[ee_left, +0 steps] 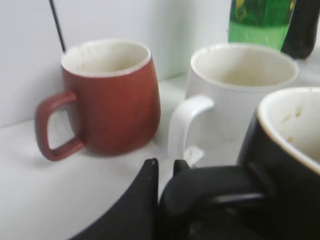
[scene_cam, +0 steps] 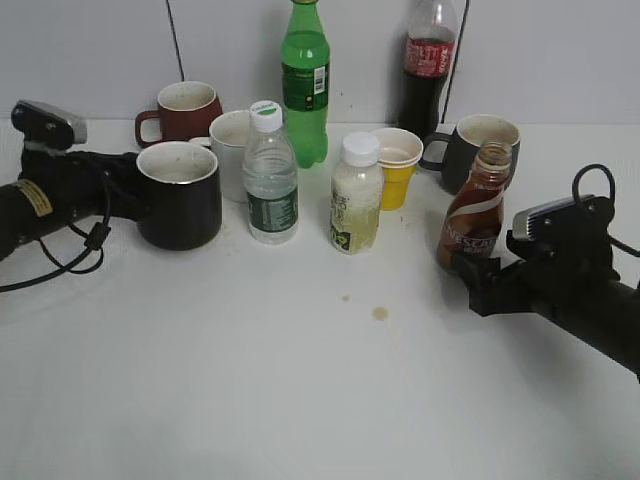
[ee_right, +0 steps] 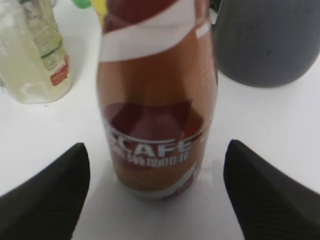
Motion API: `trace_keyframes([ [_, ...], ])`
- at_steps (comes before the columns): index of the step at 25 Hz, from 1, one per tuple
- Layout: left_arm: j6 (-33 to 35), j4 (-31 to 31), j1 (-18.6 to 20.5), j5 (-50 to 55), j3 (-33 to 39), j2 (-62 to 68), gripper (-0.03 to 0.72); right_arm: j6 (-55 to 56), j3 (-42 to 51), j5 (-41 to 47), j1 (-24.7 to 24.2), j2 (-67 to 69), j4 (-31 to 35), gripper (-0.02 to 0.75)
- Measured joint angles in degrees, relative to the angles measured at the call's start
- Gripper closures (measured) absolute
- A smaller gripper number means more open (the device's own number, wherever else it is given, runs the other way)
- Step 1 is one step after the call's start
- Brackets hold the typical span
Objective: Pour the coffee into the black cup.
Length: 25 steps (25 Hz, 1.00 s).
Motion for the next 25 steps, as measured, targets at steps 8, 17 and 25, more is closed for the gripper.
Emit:
trace_keyframes([
  [8,0.00,-1.88,-3.97,-0.37,7.41,-7.00,0.631,0.31,-8.06,-0.20,0.00,4.01,-1.86,0.132],
  [17,0.00,-6.23,-11.19,-0.59,10.65,-9.59,0.632,2.03,-12.08,-0.92,0.00,7.69,-3.61,0.235],
  [25,0.00,-8.98,-18.20,-0.39,10.70,-9.59,0.633,0.00,-12.06,1.41,0.00,6.06,-4.77,0.235],
])
